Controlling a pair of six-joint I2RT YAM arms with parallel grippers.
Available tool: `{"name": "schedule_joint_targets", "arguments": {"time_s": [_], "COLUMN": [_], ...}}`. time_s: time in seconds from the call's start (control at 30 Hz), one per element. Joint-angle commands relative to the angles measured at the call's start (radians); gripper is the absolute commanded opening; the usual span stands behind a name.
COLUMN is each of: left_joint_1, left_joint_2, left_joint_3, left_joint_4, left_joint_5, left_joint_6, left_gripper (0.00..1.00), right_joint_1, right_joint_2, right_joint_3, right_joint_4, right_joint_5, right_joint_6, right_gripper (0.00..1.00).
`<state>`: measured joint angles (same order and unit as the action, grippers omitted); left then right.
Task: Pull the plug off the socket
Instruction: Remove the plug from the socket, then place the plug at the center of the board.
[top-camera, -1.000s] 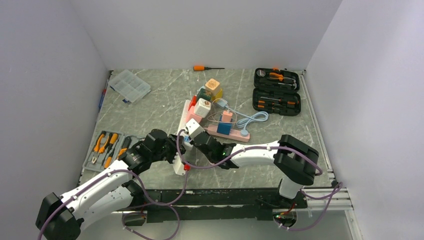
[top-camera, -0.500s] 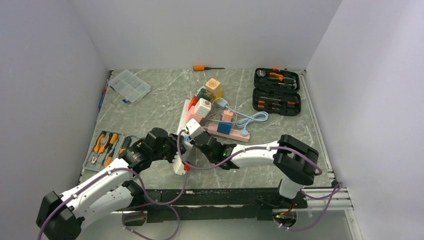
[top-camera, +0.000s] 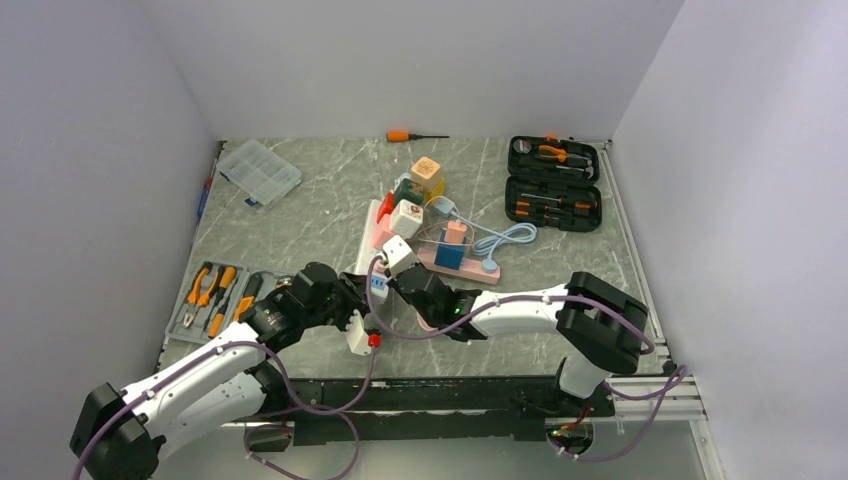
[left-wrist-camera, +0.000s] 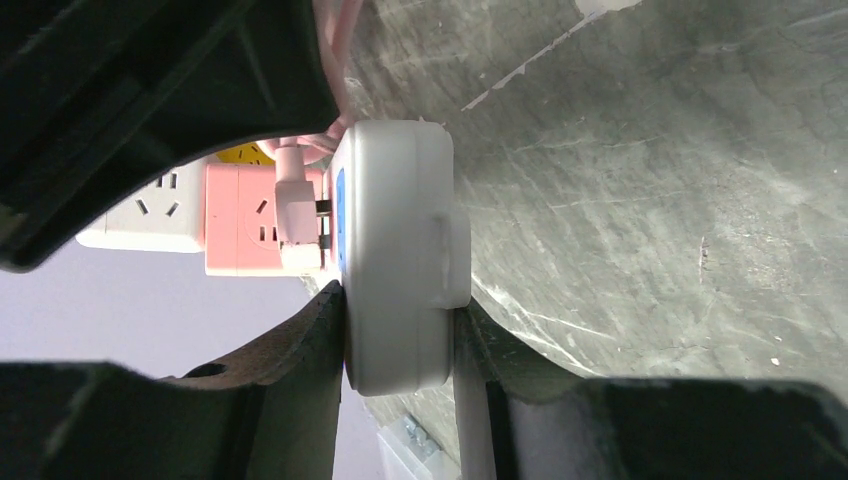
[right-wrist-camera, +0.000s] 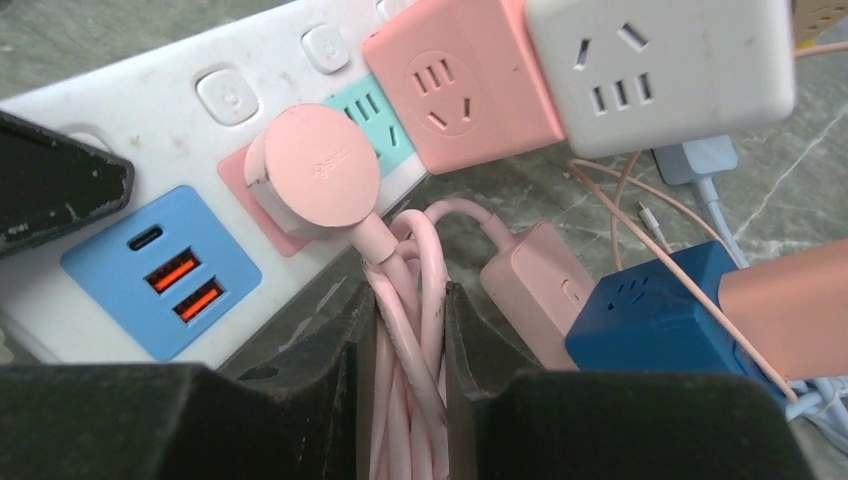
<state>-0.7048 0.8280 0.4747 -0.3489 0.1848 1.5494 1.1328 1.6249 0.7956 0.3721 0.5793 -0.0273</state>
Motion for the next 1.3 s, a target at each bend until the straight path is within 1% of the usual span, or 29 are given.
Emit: {"name": "schedule_joint_targets", "arguments": {"time_s": [0.0, 0.23, 0.3, 0.43, 0.57, 0.67, 0.77, 0.87, 1.0, 1.03, 1.07, 1.1, 1.13, 1.17, 1.2, 1.23, 1.27], "left_joint_1": [-0.001, -0.002, -0.001, -0.002, -0.002, -0.002, -0.001, -0.001, 0.003, 0.003, 0.003, 0.002, 0.003, 0.003, 0.002, 0.002, 0.002], "left_joint_2": [-0.007, 0.019, 0.023, 0.019, 0.024, 0.028, 0.05, 0.09, 0.106, 0.104, 0.104, 0.104, 0.105, 0.105, 0.102, 0.1, 0.098], "left_joint_3": [-0.053, -0.022, -0.019, -0.047, -0.083, -0.119, -0.128, -0.123, -0.119, -0.126, -0.134, -0.138, -0.139, -0.141, -0.141, -0.138, -0.132], "left_joint_4": [-0.236, -0.226, -0.224, -0.191, -0.16, -0.117, -0.056, -0.011, -0.026, -0.028, -0.027, -0.03, -0.04, -0.044, -0.055, -0.066, -0.071], "left_joint_5": [-0.032, -0.033, -0.037, -0.056, -0.09, -0.132, -0.171, -0.218, -0.198, -0.195, -0.187, -0.176, -0.164, -0.156, -0.146, -0.136, -0.127], "left_joint_6": [-0.06, -0.086, -0.104, -0.143, -0.173, -0.187, -0.253, -0.341, -0.424, -0.435, -0.447, -0.457, -0.464, -0.474, -0.482, -0.484, -0.489], "left_gripper": [0.0, 0.0, 0.0, 0.0, 0.0, 0.0, 0.0, 0.0, 0.0, 0.02, 0.08, 0.14, 0.21, 0.32, 0.42, 0.51, 0.59], "right_joint_1": [-0.108, -0.097, -0.095, -0.092, -0.083, -0.071, -0.026, 0.044, 0.096, 0.101, 0.102, 0.103, 0.105, 0.105, 0.105, 0.105, 0.105], "right_joint_2": [-0.097, -0.062, -0.081, -0.134, -0.18, -0.23, -0.247, -0.236, -0.244, -0.251, -0.256, -0.262, -0.267, -0.274, -0.282, -0.292, -0.3], "right_joint_3": [0.008, 0.026, 0.014, -0.018, -0.068, -0.097, -0.104, -0.115, -0.132, -0.14, -0.146, -0.153, -0.159, -0.165, -0.171, -0.175, -0.178], "right_joint_4": [0.121, 0.148, 0.155, 0.118, 0.078, 0.025, -0.059, -0.161, -0.314, -0.342, -0.363, -0.393, -0.418, -0.437, -0.456, -0.468, -0.478], "right_joint_5": [0.249, 0.288, 0.305, 0.263, 0.242, 0.21, 0.147, 0.078, -0.022, -0.059, -0.098, -0.129, -0.152, -0.167, -0.178, -0.184, -0.188], "right_joint_6": [0.024, 0.018, 0.018, 0.026, 0.095, 0.117, 0.136, 0.149, 0.221, 0.238, 0.25, 0.262, 0.279, 0.297, 0.318, 0.337, 0.357], "right_gripper": [0.0, 0.0, 0.0, 0.0, 0.0, 0.0, 0.0, 0.0, 0.0, 0.0, 0.0, 0.02, 0.13, 0.25, 0.35, 0.45, 0.5]}}
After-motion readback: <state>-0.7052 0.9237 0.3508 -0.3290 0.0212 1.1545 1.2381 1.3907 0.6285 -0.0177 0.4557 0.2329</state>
